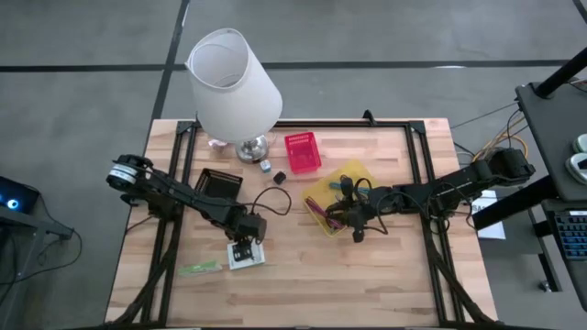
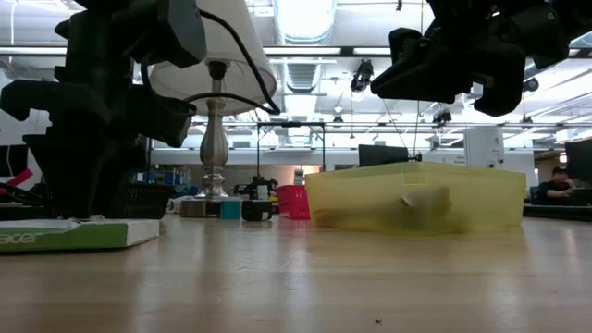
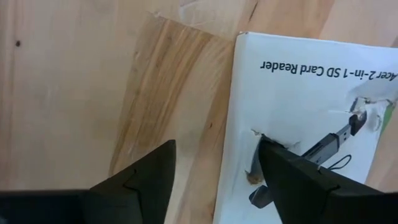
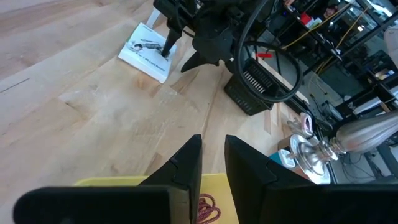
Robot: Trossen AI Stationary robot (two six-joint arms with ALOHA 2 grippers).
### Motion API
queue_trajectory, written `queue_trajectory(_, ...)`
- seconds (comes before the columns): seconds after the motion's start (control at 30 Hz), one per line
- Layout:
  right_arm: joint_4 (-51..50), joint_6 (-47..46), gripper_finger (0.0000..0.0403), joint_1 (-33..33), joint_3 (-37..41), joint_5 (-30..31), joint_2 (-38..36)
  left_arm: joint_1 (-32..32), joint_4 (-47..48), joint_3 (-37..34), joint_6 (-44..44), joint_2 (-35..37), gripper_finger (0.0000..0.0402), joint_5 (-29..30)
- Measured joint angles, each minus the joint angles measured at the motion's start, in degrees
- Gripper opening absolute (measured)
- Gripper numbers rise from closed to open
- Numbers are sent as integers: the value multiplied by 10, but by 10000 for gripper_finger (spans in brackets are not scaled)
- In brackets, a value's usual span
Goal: Pick and place items into bin
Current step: Put the right card reader box into the black bin
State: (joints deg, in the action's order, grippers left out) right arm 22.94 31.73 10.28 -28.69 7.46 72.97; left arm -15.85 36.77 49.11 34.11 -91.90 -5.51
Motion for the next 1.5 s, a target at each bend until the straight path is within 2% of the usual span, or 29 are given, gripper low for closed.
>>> queue_trajectory(0.2,0,0,63,0,0,0,0,0,-38,0,-4,-15,153,-4)
queue_trajectory(0.63,0,4,61,0,0,0,0,1,-38,0,-59,-21,14,-42)
queue_trajectory(0.93,0,4,61,0,0,0,0,1,-17,29,-108,-20,6,-47)
queue_trajectory(1.2,0,4,61,0,0,0,0,1,133,121,-111,-16,4,-40)
queue_trajectory(1.5,0,4,57,0,0,0,0,2,307,210,-165,-15,3,77)
